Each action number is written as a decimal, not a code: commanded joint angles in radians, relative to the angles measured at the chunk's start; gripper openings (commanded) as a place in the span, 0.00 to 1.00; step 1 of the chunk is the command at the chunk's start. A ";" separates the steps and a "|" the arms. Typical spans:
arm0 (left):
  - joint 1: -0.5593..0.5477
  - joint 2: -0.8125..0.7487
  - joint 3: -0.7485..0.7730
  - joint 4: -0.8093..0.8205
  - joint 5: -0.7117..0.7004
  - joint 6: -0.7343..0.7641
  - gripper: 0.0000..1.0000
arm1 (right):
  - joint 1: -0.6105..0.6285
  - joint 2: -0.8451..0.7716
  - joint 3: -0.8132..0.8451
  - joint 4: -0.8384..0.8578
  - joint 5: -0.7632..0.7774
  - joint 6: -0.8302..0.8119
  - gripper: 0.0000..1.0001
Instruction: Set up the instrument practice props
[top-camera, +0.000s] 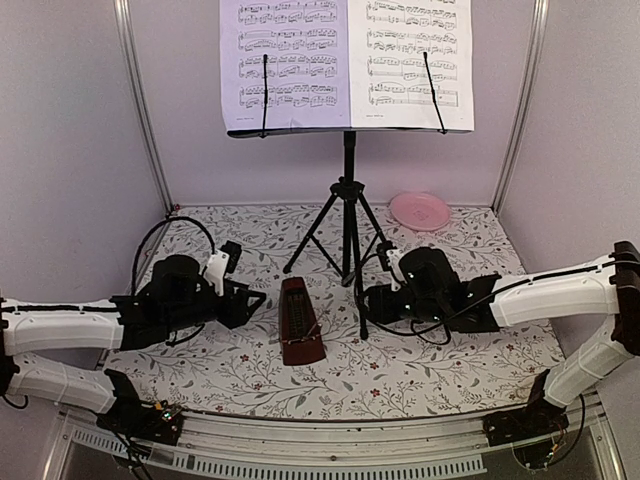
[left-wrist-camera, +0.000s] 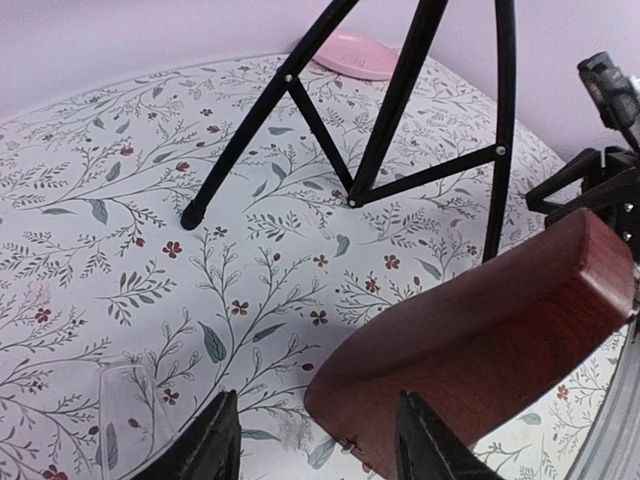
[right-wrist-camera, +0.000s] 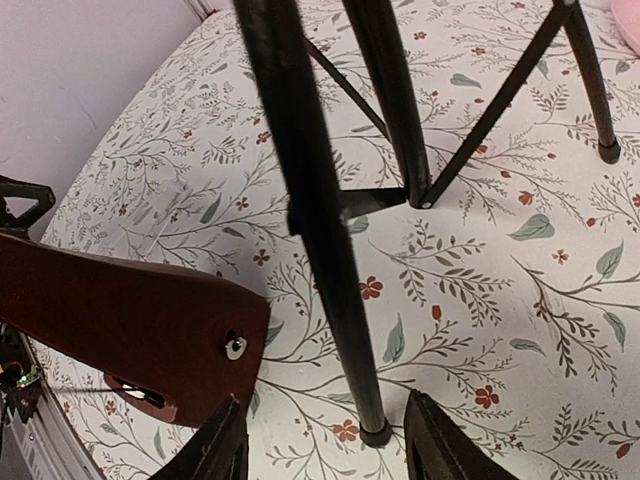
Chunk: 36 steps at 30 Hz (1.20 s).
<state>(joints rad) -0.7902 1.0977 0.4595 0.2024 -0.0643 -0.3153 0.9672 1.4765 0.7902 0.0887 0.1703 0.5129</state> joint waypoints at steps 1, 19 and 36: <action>0.028 -0.038 0.008 -0.028 0.007 0.014 0.54 | -0.042 -0.037 -0.049 0.002 -0.008 0.016 0.54; 0.313 -0.265 -0.069 -0.100 0.103 -0.122 0.57 | -0.314 -0.321 -0.194 0.004 -0.148 -0.062 0.58; 0.486 -0.166 0.091 -0.130 0.245 -0.112 0.81 | -0.651 -0.431 -0.175 0.053 -0.375 -0.146 0.94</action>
<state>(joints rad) -0.3210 0.9009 0.4789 0.0856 0.1589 -0.4294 0.3950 1.0763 0.6006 0.1020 -0.1310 0.3847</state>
